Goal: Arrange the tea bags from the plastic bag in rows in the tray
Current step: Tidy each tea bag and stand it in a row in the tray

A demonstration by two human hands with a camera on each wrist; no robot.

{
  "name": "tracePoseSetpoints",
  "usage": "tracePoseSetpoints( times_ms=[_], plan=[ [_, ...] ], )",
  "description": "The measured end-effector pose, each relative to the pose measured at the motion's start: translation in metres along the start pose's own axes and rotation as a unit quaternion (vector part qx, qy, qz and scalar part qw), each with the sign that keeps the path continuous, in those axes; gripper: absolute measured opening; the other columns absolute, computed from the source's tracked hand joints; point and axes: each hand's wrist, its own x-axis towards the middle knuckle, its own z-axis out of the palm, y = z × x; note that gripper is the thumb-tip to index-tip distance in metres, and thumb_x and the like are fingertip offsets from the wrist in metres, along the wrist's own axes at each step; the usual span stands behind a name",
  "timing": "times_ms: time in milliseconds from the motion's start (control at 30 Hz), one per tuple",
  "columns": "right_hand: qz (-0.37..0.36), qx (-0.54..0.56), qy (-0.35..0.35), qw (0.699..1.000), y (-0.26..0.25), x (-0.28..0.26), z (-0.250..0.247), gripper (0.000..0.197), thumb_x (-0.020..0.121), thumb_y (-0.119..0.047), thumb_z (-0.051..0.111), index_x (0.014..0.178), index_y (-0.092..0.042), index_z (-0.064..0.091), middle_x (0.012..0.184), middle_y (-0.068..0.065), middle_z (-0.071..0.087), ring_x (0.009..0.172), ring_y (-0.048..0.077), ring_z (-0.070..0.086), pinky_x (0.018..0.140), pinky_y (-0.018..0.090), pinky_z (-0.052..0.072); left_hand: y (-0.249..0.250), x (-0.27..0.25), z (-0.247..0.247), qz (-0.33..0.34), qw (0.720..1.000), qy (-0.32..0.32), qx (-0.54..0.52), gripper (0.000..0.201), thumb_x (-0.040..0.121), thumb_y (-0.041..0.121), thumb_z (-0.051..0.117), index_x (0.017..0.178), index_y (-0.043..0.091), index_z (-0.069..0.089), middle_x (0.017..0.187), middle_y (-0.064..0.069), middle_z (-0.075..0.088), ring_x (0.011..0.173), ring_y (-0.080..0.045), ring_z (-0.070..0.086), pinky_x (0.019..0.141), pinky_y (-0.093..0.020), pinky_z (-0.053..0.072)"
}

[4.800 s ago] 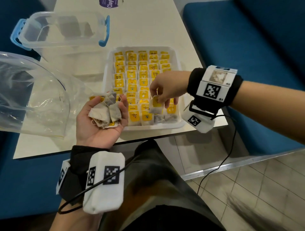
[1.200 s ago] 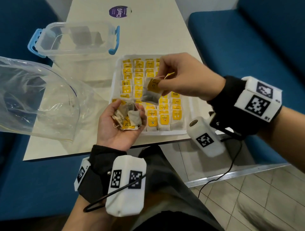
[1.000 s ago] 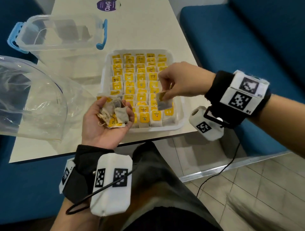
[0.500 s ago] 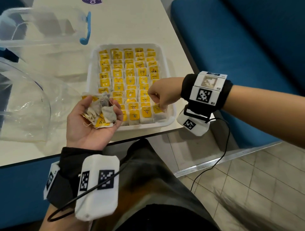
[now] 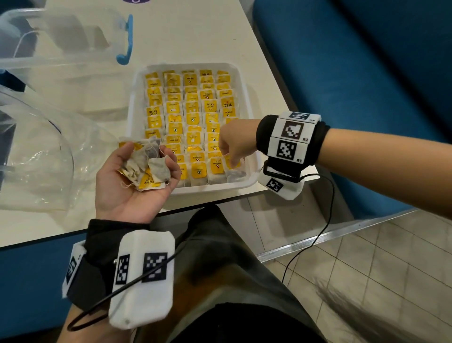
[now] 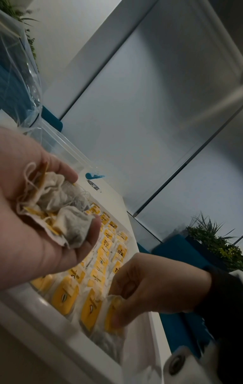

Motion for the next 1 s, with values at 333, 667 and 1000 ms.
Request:
tracePoseSetpoints(
  times_ms=[333,667,1000],
  plan=[
    [-0.015,0.042,-0.026,0.999,0.001,-0.007,-0.011,0.027,0.088,-0.014,0.059,0.115,-0.014,0.062,0.096,-0.003,0.057,0.096,0.021,0.058,0.088,0.030,0.048,0.000,0.000,-0.001,-0.005,1.000,0.001,0.010,0.049,0.059,0.017,0.066,0.106,0.005,0.058,0.097,-0.010,0.059,0.077,-0.021,0.061,0.060,-0.028,0.053],
    [0.005,-0.048,0.011,0.999,-0.004,-0.001,0.002,0.034,0.086,-0.019,0.065,0.116,-0.002,0.062,0.115,0.010,0.064,0.106,0.025,0.059,0.090,0.031,0.048,0.000,0.001,-0.001,0.001,1.000,-0.005,0.015,0.050,0.058,0.017,0.066,0.106,0.005,0.058,0.097,-0.010,0.059,0.079,-0.020,0.060,0.061,-0.028,0.053],
    [-0.059,0.052,0.182,0.980,-0.017,-0.017,-0.018,0.029,0.092,-0.033,0.051,0.110,-0.011,0.056,0.092,0.000,0.054,0.081,0.015,0.048,0.074,0.030,0.044,-0.003,-0.001,0.006,0.002,0.999,-0.022,0.038,0.035,0.078,0.029,0.053,0.099,0.003,0.061,0.090,-0.011,0.060,0.077,-0.021,0.060,0.066,-0.025,0.052]
  ],
)
